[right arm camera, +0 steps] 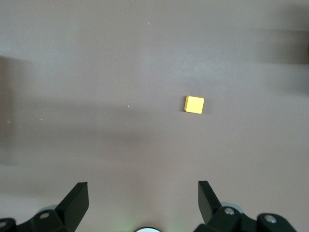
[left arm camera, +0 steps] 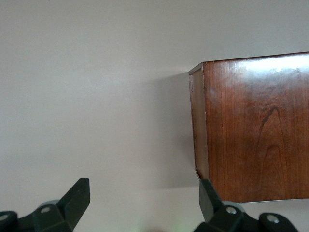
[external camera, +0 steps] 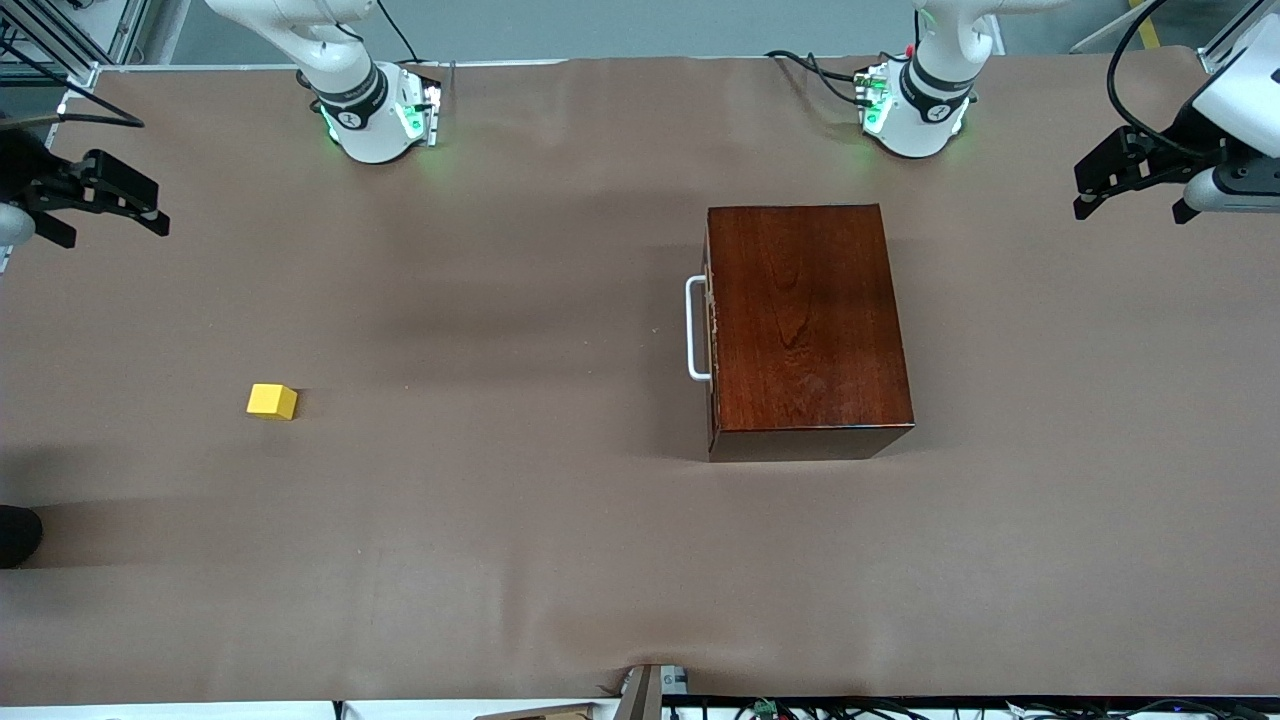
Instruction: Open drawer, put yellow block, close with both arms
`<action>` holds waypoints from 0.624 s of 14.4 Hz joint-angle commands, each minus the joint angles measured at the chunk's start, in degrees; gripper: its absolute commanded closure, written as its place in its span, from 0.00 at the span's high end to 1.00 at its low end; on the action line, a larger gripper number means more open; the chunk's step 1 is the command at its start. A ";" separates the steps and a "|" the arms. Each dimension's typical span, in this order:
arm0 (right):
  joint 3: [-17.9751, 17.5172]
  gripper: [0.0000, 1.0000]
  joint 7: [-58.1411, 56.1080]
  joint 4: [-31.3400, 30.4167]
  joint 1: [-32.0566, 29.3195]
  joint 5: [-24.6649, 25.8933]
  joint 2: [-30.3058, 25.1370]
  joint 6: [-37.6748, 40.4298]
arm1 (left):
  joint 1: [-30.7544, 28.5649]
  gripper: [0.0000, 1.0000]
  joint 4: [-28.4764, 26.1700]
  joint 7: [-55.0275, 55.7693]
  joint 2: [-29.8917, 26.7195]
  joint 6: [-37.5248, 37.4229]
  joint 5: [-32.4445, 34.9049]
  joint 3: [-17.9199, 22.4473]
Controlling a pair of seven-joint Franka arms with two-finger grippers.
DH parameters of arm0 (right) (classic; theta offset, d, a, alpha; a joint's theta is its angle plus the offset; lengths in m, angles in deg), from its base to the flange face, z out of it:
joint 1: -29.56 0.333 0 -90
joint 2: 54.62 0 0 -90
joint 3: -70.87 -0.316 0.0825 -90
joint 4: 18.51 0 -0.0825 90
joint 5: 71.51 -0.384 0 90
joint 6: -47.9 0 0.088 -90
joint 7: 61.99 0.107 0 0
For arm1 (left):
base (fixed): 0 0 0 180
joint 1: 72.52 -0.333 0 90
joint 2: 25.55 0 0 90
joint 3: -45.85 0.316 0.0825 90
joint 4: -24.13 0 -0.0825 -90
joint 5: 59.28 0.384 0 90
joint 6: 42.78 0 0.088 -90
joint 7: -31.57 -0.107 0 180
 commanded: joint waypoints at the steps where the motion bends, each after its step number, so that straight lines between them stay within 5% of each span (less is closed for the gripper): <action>1: -0.41 1.00 -0.04 -0.05 -0.96 -0.98 -0.40 0.19 | -0.25 1.00 1.79 -0.03 0.82 -1.10 -1.13 -0.20; 9: -0.41 1.00 -0.13 0.04 -1.49 -1.86 -0.32 0.10 | 5.19 1.00 3.10 9.71 5.73 -1.01 -0.95 -2.39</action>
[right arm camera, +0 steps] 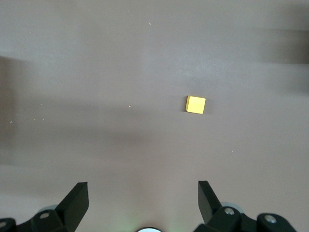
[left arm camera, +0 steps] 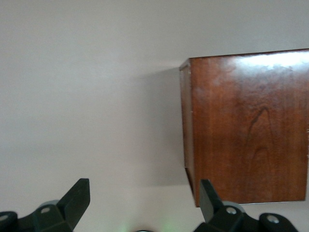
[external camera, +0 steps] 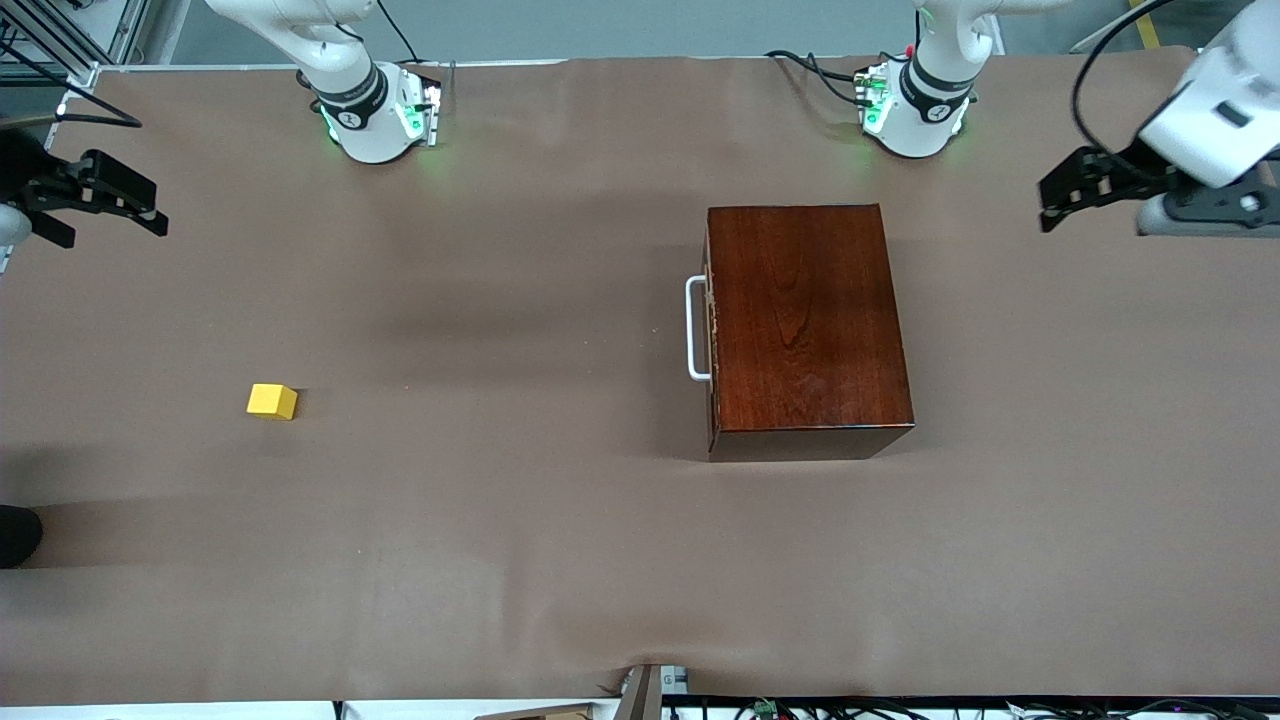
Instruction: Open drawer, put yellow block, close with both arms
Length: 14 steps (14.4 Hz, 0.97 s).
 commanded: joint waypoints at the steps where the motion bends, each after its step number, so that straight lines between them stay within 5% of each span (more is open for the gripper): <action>1: -0.44 1.00 -0.21 0.04 -1.34 -1.26 -0.32 0.19 | 3.12 1.00 4.28 5.54 4.13 -1.02 -0.78 -1.22; 14: -0.44 1.00 -0.21 0.13 -1.25 -1.26 -0.14 0.11 | 26.75 1.00 8.86 28.57 20.57 8.20 3.16 -1.67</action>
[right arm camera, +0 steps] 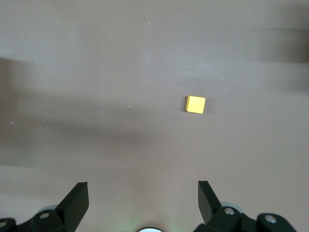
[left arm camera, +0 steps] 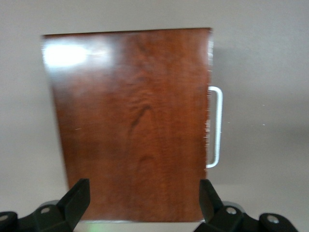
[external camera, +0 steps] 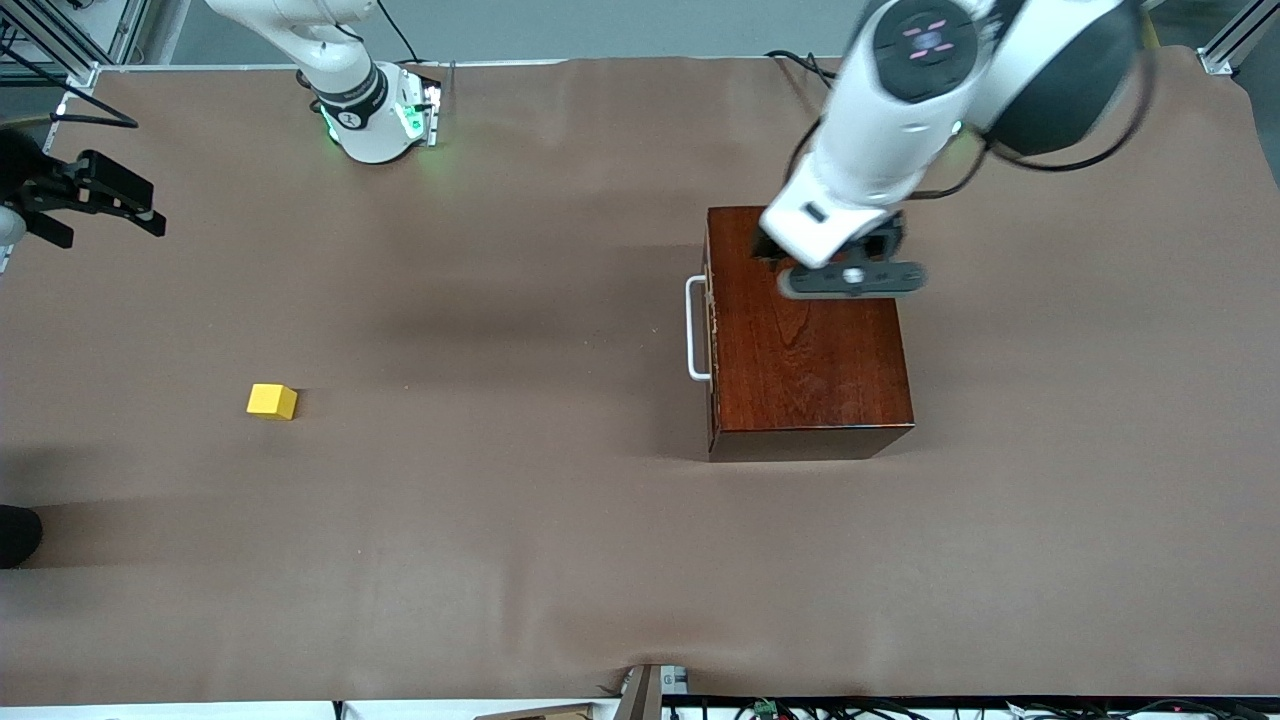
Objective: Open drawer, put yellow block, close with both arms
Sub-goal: 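Move the left gripper down to the white drawer handle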
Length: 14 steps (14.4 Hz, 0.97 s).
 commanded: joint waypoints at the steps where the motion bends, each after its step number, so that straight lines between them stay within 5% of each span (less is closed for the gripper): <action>1: -0.46 1.00 -0.21 0.14 -0.88 -1.01 -0.16 0.11 | 5.61 1.00 3.27 3.54 5.27 2.62 4.23 0.64; 5: -0.46 1.00 -0.21 0.14 -0.88 -1.01 -0.07 0.11 | 12.30 1.00 11.26 12.75 15.90 3.94 9.69 0.99; 10: -0.46 1.00 -0.21 0.14 -0.88 -1.10 -0.07 0.02 | 16.52 1.00 11.89 16.46 23.11 12.73 11.44 1.69; 14: -0.46 1.00 -0.30 0.14 -0.88 -1.01 -0.07 0.02 | 23.45 1.00 11.80 19.98 26.11 12.91 13.65 6.95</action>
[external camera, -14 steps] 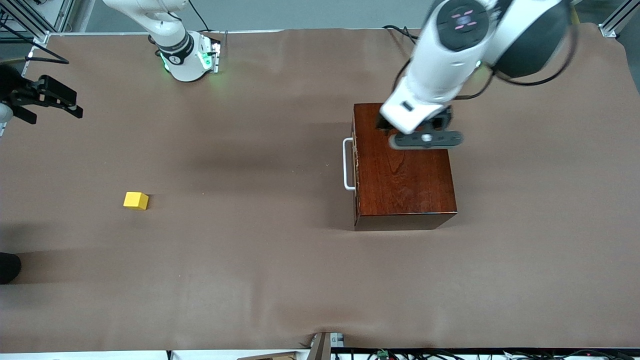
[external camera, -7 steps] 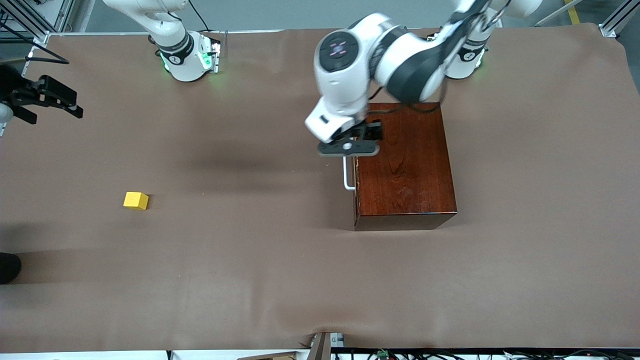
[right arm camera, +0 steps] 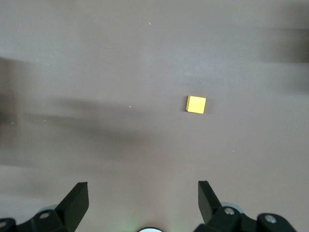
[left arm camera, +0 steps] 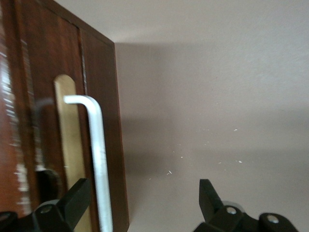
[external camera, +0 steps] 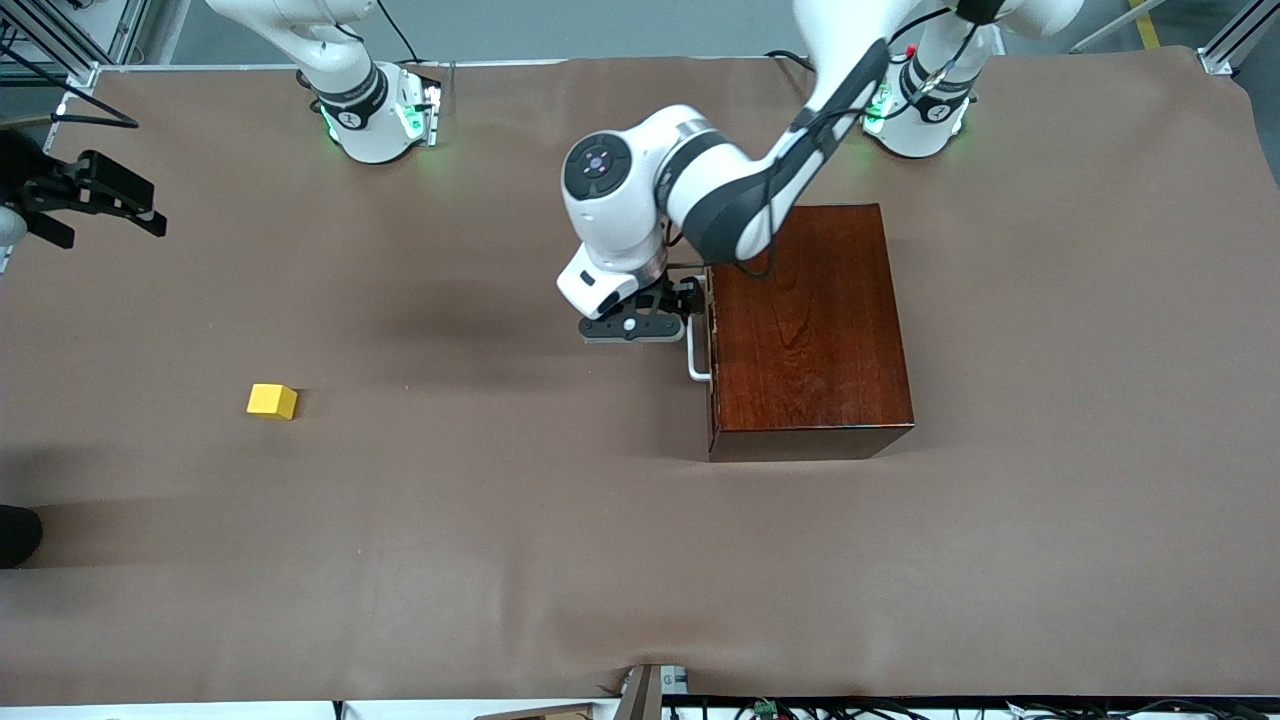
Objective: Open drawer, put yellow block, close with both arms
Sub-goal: 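Move the left gripper down to the white drawer handle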
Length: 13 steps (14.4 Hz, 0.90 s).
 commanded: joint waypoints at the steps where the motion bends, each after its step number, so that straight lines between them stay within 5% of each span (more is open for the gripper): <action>1: -0.46 1.00 -0.29 0.15 -0.96 -0.92 -0.11 0.04 | 4.80 1.00 1.91 2.01 1.81 -0.88 1.70 4.00; 13: -0.46 1.00 -0.29 0.15 -0.87 -0.92 -0.11 0.04 | 5.60 1.00 1.11 3.86 3.22 -6.06 6.00 4.19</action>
